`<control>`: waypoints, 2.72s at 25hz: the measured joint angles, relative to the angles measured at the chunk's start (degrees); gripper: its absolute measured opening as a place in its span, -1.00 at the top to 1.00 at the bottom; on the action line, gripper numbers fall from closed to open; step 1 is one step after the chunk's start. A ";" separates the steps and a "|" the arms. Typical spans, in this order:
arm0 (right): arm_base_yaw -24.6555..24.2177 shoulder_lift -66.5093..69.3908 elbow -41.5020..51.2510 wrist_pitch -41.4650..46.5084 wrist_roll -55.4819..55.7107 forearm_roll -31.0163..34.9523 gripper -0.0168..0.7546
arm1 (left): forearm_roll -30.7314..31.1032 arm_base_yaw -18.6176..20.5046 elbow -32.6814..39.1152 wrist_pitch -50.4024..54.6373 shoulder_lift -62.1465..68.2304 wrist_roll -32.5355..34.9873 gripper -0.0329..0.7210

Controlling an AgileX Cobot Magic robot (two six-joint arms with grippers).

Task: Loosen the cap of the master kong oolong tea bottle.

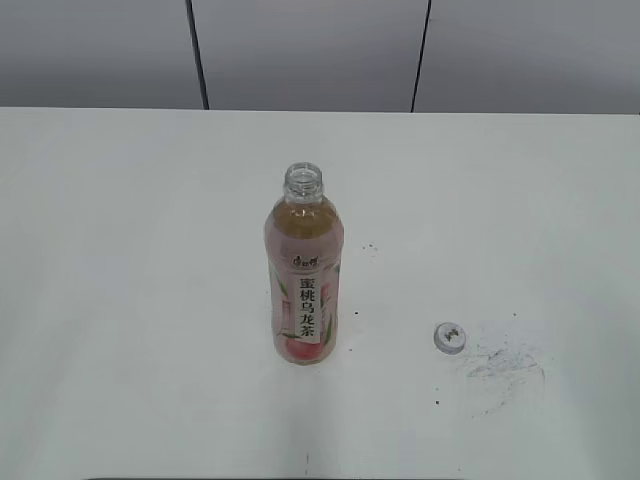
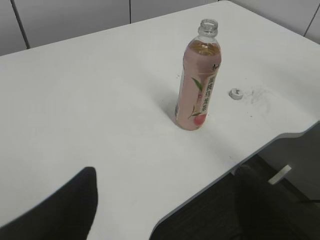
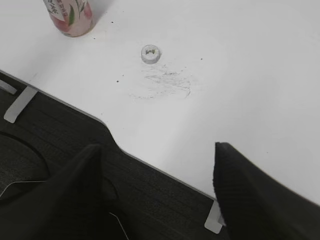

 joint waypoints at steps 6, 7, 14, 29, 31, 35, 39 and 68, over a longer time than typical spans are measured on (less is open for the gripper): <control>0.00 0.00 0.01 -0.05 0.00 -1.20 -0.40 | 0.00 0.00 0.00 0.00 0.00 0.00 -0.42; 0.00 0.00 0.01 -0.05 0.00 -0.88 -0.40 | 0.00 0.00 0.00 0.00 0.00 0.00 -0.42; 0.00 0.00 0.01 -0.05 -0.06 -0.95 -0.40 | 0.00 0.00 0.00 0.00 0.00 0.05 -0.42; -27.83 -1.72 0.01 -0.05 -0.13 -1.57 -0.40 | 0.00 33.76 0.01 -0.04 -0.74 0.05 -0.42; -29.79 -4.53 0.01 -0.17 -0.13 -1.57 -0.40 | 0.00 35.70 0.06 -0.06 -0.99 0.05 -0.42; -29.90 -11.56 0.01 -0.21 -0.13 -1.57 -0.40 | 0.00 36.43 0.06 -0.19 -1.04 0.05 -0.42; -29.90 -12.16 0.01 -0.26 -0.13 -1.57 -0.40 | -0.05 36.43 0.06 -0.21 -1.11 0.05 -0.42; -29.90 -12.16 0.01 -0.45 -0.17 -1.57 -0.40 | -0.05 36.43 0.06 -0.26 -1.11 0.05 -0.42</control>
